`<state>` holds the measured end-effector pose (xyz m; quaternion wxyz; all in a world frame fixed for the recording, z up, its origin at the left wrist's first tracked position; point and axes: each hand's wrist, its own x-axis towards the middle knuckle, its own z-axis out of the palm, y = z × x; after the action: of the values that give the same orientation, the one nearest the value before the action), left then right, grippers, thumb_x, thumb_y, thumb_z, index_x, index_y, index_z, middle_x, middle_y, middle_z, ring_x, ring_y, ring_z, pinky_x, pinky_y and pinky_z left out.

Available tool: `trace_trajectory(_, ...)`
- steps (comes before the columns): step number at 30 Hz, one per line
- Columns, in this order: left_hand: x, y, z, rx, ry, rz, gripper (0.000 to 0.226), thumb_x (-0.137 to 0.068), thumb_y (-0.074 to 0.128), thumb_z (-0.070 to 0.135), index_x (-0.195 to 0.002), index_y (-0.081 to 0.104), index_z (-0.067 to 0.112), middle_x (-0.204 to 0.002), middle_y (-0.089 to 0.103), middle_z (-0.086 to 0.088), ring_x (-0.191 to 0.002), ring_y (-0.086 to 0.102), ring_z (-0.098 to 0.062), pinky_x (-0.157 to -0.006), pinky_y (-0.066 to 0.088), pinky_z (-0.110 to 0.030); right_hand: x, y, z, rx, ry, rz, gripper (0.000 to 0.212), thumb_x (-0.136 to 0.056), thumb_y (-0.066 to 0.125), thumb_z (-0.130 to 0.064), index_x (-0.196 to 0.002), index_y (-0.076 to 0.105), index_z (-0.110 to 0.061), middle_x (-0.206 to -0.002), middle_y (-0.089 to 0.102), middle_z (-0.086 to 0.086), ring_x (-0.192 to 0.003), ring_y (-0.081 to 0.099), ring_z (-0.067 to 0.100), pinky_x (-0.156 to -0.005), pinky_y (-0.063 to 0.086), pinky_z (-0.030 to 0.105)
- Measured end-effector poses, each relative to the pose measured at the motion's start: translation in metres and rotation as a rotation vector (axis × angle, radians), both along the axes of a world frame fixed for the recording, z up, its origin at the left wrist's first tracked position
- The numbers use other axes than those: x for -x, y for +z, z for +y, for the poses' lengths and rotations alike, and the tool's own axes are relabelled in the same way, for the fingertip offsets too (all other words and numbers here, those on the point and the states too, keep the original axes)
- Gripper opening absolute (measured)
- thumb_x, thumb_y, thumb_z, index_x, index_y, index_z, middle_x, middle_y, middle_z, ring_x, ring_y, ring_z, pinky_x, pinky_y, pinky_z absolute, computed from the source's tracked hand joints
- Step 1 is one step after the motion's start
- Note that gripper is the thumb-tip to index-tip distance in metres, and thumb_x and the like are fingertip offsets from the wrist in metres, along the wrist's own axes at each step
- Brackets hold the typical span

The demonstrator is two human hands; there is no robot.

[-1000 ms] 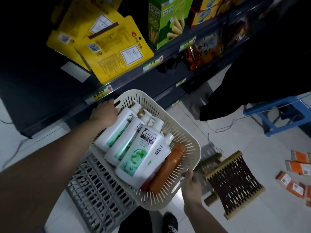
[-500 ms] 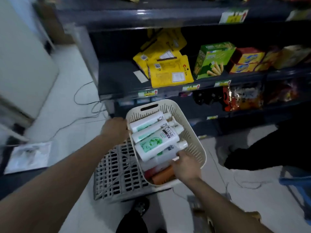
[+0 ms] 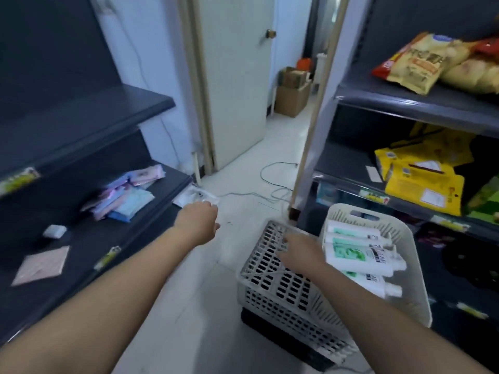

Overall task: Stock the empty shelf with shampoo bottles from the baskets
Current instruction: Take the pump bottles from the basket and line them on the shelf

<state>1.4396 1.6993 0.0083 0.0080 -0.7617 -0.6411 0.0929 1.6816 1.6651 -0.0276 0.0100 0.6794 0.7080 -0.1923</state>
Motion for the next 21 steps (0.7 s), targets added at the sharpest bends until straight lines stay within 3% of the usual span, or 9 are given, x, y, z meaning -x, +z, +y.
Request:
trace_trajectory(5,0.092,0.024,-0.078,-0.031,0.219,0.018,0.036,-0.096,0.049,0.038,-0.119,0.053,0.011,-0.125,0.055,-0.009,-0.116,0.053,-0.028,-0.089,0.041,-0.037,0.092,0.021,-0.009,-0.048,0.266,-0.044,0.047,-0.094,0.053,-0.042,-0.134,0.051,-0.017,-0.13,0.056,0.007,-0.117,0.054,0.028,-0.092,0.046,0.037)
trace_trajectory(9,0.159,0.037,-0.15,-0.057,0.388,0.039,0.035,-0.096,0.049,0.041,-0.116,0.054,0.013,-0.123,0.056,-0.008,-0.115,0.053,-0.027,-0.09,0.041,-0.038,0.168,0.037,-0.035,-0.058,0.425,-0.064,0.046,-0.095,0.051,-0.041,-0.135,0.048,-0.019,-0.134,0.054,0.006,-0.124,0.05,0.028,-0.096,0.043,0.038)
trace_trajectory(13,0.208,0.051,-0.221,-0.063,0.507,0.063,0.035,-0.094,0.05,0.04,-0.117,0.054,0.013,-0.122,0.057,-0.008,-0.114,0.053,-0.027,-0.085,0.041,-0.037,0.228,0.048,-0.072,-0.058,0.529,-0.038,0.038,-0.093,0.055,-0.038,-0.124,0.054,-0.016,-0.13,0.056,0.007,-0.122,0.051,0.028,-0.097,0.044,0.037)
trace_trajectory(17,0.257,0.063,-0.296,-0.081,0.631,0.077,0.036,-0.094,0.051,0.04,-0.119,0.054,0.013,-0.123,0.057,-0.007,-0.115,0.053,-0.027,-0.091,0.041,-0.037,0.292,0.067,-0.117,-0.055,0.668,-0.043,0.048,-0.092,0.057,-0.042,-0.133,0.05,-0.019,-0.135,0.053,0.006,-0.126,0.05,0.027,-0.102,0.044,0.039)
trace_trajectory(21,0.294,0.074,-0.363,-0.083,0.746,0.091,0.035,-0.097,0.048,0.038,-0.119,0.054,0.011,-0.123,0.055,-0.008,-0.116,0.052,-0.028,-0.092,0.041,-0.038,0.349,0.076,-0.158,-0.1,0.795,-0.012,0.044,-0.09,0.059,-0.039,-0.129,0.054,-0.02,-0.13,0.057,0.006,-0.121,0.053,0.027,-0.096,0.046,0.038)
